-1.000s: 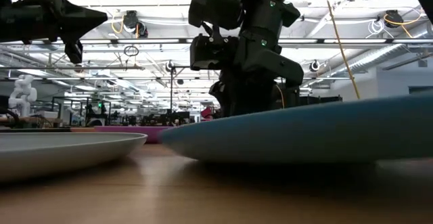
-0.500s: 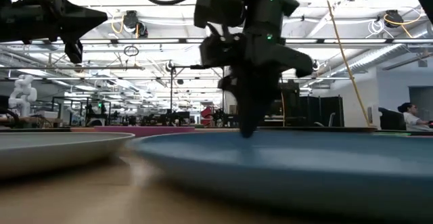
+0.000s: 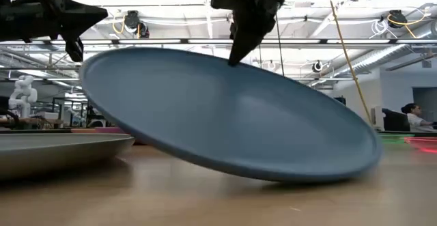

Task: Stack plastic plates
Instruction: Stack the blue plate on the bottom gray plate, then stack the black plate on the blue plate

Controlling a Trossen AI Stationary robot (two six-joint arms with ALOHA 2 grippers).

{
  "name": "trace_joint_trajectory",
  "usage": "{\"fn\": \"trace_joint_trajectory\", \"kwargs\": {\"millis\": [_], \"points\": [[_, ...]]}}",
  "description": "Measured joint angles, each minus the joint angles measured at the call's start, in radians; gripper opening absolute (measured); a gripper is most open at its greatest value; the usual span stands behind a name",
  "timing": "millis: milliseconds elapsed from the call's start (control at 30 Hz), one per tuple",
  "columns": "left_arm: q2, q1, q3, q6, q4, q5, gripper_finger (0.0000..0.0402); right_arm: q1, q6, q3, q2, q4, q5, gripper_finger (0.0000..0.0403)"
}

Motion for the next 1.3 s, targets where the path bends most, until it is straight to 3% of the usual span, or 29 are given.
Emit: {"fn": "trace_joint_trajectory", "kwargs": {"millis": [133, 333, 600, 767, 1000, 1300], "points": [[0.000, 0.000, 0.000, -0.002, 0.016, 0.000, 0.0024, -0.039, 0.086, 0.000, -0.005, 0.042, -0.084, 0.0001], [0.000, 0.000, 0.000, -0.002, 0.019, 0.000, 0.0024, -0.068, 0.240, 0.000, 0.051, 0.176, -0.124, 0.0000], [0.000, 0.000, 0.000, 0.000, 0.028, 0.000, 0.0024, -0.058, 0.477, 0.000, 0.180, 0.452, -0.066, 0.0004], [0.000, 0.000, 0.000, 0.000, 0.028, 0.000, 0.0024, -0.050, 0.520, 0.001, 0.238, 0.582, -0.068, 0.0018], [0.000, 0.000, 0.000, 0.002, 0.027, 0.000, 0.0024, -0.026, 0.544, 0.000, 0.271, 0.621, -0.070, 0.0033], [0.000, 0.000, 0.000, 0.001, 0.024, 0.000, 0.0024, 0.035, 0.518, 0.000, 0.264, 0.696, -0.071, 0.0108]]}}
